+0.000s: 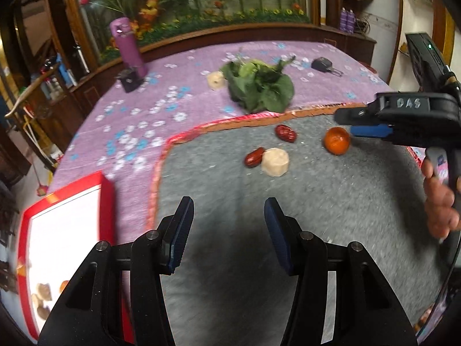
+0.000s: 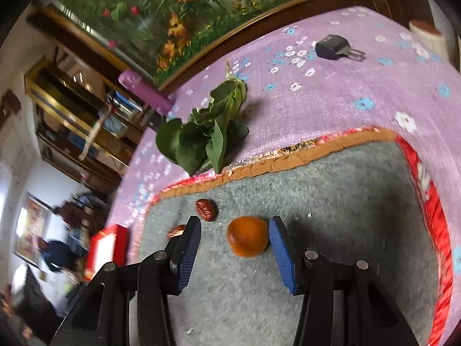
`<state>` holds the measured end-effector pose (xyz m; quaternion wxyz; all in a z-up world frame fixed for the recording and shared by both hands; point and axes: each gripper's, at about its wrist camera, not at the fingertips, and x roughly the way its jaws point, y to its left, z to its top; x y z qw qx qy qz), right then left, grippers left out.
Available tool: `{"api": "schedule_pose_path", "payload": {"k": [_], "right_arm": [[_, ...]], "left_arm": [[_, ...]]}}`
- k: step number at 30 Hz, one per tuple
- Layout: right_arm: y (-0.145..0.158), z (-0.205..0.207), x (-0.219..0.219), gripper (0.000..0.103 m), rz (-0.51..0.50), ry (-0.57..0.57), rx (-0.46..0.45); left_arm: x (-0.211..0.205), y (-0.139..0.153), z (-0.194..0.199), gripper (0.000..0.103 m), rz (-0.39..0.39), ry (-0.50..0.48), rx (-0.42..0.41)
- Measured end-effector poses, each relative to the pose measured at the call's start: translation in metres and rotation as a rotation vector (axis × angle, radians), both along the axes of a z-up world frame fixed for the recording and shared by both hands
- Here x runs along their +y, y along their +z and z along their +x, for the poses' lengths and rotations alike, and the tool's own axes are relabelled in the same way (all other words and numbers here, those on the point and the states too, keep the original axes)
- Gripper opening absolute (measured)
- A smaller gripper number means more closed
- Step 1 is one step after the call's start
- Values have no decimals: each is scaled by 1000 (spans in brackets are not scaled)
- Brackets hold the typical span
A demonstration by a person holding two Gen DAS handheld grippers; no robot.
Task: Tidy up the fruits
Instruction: 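Grasp a round cream slice with the left tool while the right grasps an orange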
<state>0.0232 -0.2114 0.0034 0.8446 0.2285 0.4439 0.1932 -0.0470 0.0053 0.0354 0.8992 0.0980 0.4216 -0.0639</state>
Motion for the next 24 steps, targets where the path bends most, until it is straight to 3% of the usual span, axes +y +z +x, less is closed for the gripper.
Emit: {"api": "schedule_pose_path", "payload": {"k": [7,10,19,24], "right_arm": [[-17,2,17,48,-97,57,8],[-19,1,18,39,-136,52,-3],[-23,7,8,35,-72,38,31],[-20,5,13,35,-108,50,12]], "left_arm": [[-32,-18,28,51,-30,-27,64],[-39,-23,40,51,-34,-16,72],[-47,-40,68,51,-87,17,110],[-52,-40,68,33,-78,2,72]]}}
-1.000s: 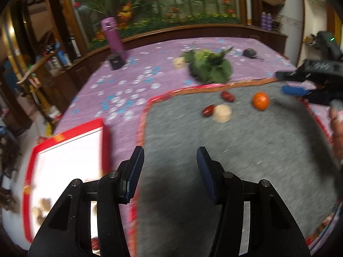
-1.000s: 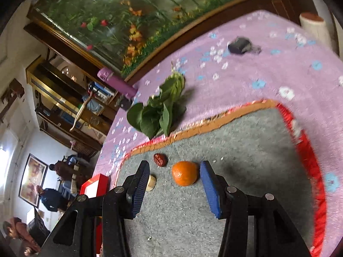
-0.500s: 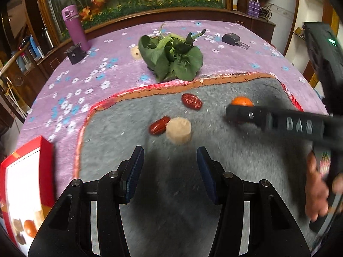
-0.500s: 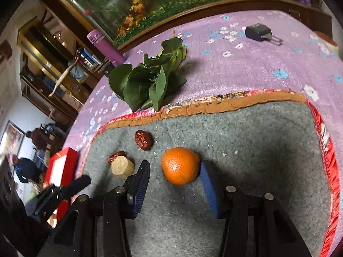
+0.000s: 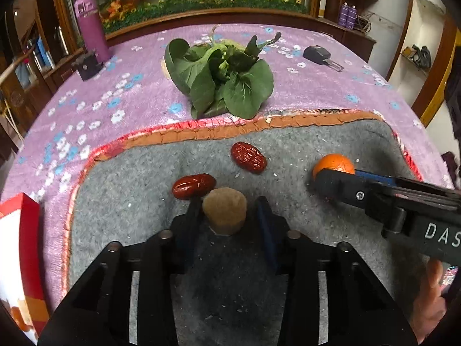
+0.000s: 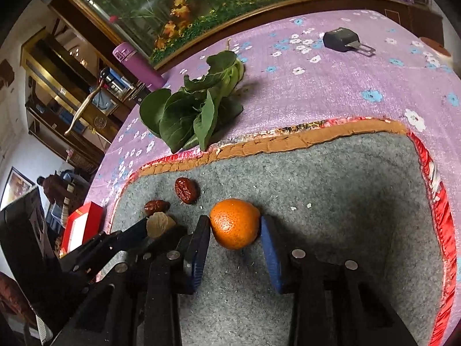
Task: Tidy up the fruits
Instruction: 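Grasp a round cream slice with the left tool while the right grasps an orange, then carry the cream slice and orange over the white tray and lower them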
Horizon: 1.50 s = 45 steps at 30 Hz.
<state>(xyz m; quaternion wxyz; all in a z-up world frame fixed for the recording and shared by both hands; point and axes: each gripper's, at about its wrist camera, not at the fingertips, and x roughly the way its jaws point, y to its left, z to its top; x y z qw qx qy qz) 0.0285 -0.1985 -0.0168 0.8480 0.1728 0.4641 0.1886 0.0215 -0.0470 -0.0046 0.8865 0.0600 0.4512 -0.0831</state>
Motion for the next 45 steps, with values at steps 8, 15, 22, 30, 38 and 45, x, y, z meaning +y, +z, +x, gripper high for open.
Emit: {"api": "schedule_pose_path", "payload": {"k": [8,15,22,30,38,45], "right_arm": [[3,-7,7,34,-63,15,-50],[18,-18,7,34,-22,16,-159],[29,-31,11,34,-12,12,-259],[25,-27,4,34,-23,-38,-256],[25,-29,8,33,-21,-43,-258],[43,-49,43,33,23,18,-295]], "left_arm": [[13,5,-15,30,-18,30,-25],[39,34,-52,30,29,105,-141],[71,66,-85,30,93,200,-277],[99,87,-112,30,107,271,-349],[120,100,-132,31,99,313,-393],[144,100,-143,31,104,365,-402]]}}
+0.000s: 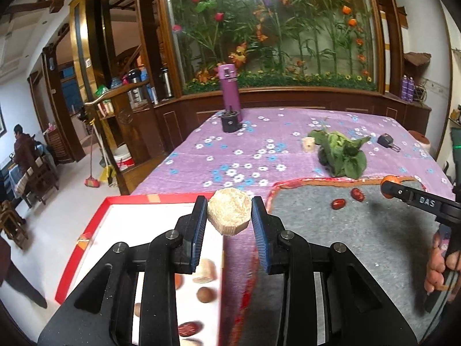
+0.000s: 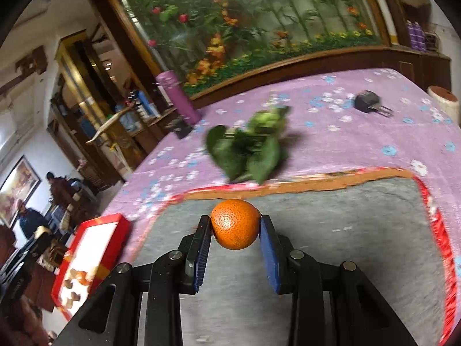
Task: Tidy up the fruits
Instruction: 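Carry the cream slice and orange over the white tray and lower them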
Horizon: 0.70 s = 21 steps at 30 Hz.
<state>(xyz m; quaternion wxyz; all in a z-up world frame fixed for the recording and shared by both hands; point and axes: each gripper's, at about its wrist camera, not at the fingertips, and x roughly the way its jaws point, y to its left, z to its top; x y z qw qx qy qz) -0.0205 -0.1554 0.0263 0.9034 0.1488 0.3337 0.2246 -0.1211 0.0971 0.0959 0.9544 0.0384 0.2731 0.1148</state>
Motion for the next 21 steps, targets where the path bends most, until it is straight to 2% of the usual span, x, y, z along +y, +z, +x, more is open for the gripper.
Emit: {"api": "schedule_pose_path", "payload": {"k": [10,21], "right_arm": [[21,-29,114,33,51,218,-32],[15,-52,203,33,30,376,-11]], "left_arm": [[48,-8,-16,31,-24,95,1],[96,-21,-29,31,-60,184,12]]}}
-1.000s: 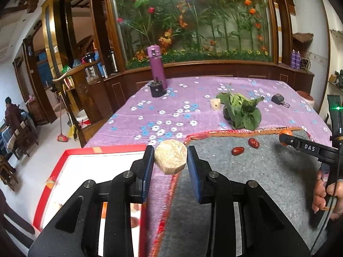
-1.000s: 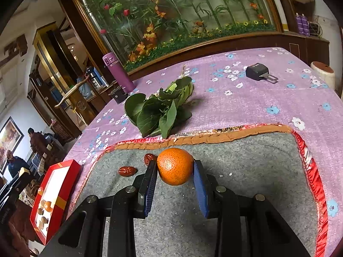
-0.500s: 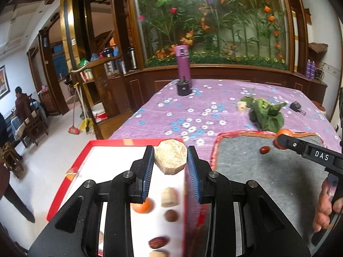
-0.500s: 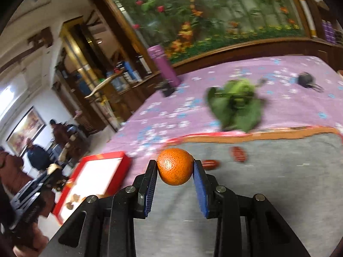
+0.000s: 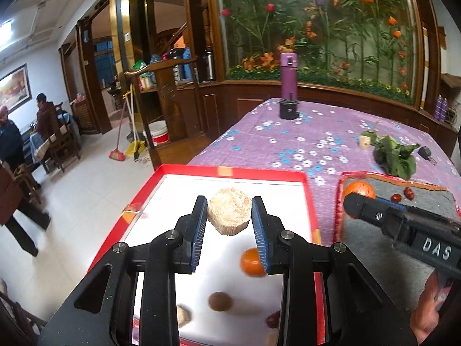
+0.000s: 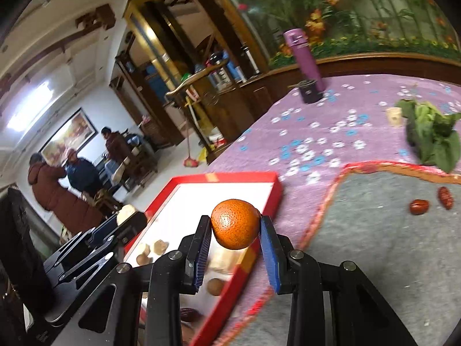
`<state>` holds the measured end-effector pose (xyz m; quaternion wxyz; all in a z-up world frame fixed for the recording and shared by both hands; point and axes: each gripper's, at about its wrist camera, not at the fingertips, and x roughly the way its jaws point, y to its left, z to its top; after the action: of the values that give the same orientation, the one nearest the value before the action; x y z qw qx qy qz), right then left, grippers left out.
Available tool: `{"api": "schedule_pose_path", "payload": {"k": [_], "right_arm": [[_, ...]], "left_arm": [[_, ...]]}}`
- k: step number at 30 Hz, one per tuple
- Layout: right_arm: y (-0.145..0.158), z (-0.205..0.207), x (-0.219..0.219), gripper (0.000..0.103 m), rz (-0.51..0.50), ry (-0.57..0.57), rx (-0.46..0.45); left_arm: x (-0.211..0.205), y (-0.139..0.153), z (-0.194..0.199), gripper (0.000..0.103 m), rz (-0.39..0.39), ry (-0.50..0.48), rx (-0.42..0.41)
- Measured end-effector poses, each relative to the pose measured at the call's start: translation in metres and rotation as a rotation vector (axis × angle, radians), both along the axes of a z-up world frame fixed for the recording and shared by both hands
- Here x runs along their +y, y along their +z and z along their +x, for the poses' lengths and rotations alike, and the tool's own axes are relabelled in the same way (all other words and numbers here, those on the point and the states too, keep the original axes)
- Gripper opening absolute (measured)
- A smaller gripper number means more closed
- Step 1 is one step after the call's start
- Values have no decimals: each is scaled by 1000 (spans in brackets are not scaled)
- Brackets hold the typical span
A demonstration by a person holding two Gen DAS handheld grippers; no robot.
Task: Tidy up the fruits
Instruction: 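Carry the cream slice and orange over the white tray and lower them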
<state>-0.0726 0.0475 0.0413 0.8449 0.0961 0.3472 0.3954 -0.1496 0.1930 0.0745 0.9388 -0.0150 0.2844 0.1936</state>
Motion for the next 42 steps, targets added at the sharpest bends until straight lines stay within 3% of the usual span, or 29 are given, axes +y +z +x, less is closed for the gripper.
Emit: {"api": "schedule_pose_path", "payload": {"k": [22,38,41,42], "right_arm": [[-28,-2,60,33,-86,88,43],[-39,1,88,33,-149,126,58],[-38,3,89,34,-152,135,70],[-37,4,86,35,-141,138,81]], "left_arm": [[39,-25,-1,30,-37,50,42],[66,-52,9,31,-57,114,131],[69,-56,10,32,-58,133,158],[69,-57,10,37,-54,136,163]]}}
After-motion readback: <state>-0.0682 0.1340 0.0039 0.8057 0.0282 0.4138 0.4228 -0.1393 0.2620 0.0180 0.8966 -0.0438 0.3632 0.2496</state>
